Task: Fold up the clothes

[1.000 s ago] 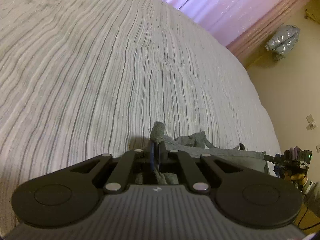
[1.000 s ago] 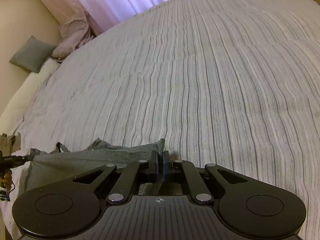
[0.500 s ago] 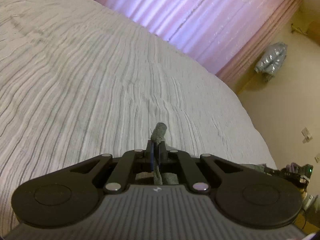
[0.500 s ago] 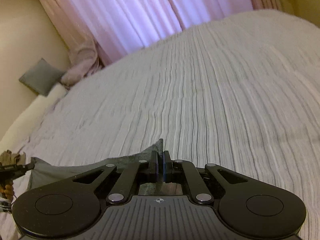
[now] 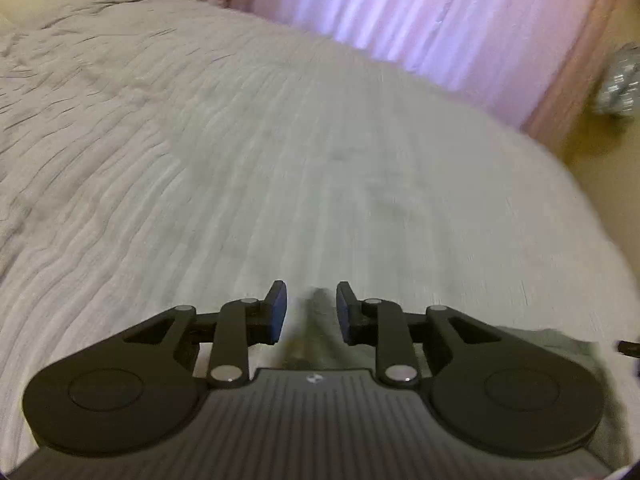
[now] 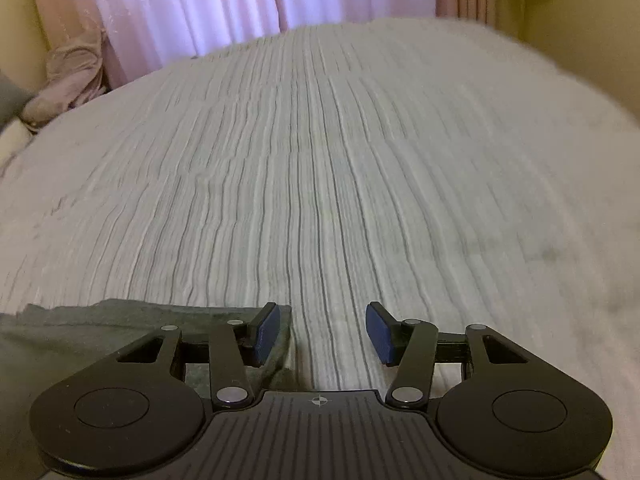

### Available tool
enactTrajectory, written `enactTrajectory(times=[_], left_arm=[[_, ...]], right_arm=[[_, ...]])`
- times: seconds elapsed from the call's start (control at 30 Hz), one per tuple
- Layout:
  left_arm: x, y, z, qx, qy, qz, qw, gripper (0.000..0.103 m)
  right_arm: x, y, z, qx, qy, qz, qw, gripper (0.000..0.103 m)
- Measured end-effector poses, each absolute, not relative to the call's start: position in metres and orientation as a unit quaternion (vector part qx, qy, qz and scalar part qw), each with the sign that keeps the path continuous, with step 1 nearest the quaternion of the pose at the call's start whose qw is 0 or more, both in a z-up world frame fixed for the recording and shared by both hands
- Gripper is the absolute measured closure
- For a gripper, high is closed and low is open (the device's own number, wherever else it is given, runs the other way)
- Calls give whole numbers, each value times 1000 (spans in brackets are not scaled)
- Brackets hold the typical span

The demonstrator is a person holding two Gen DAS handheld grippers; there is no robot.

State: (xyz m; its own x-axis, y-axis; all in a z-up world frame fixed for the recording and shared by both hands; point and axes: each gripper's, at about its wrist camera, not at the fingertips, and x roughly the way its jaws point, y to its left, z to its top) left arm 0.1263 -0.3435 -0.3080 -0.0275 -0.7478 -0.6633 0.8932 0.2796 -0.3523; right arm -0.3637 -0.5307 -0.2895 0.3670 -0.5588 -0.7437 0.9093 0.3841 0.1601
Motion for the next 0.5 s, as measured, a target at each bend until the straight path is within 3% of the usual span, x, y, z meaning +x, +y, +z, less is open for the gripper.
enactTrajectory(times=[0.1,0.2,0.27,0.33,0.5], left_arm=[[91,-329,-307,140,401,-638,642,82],[69,-312,-327,226,403,-627,627,86],[81,-286,-325,208,423,-591,654,94],[97,-259,-316,173,444,-554,683,94],[118,-185,-293,68,503,-474,719,72]], right_arm=[[-349,-491,-281,292,308,-379,823,51],[-346,-464,-300,289,367,-348,813,52],[-365,-451,-315,283,405,-390,777,56],[-409,-440,-310,348,371,-439,741,57],[-467,-402,-313,509,258,-483,664,57]])
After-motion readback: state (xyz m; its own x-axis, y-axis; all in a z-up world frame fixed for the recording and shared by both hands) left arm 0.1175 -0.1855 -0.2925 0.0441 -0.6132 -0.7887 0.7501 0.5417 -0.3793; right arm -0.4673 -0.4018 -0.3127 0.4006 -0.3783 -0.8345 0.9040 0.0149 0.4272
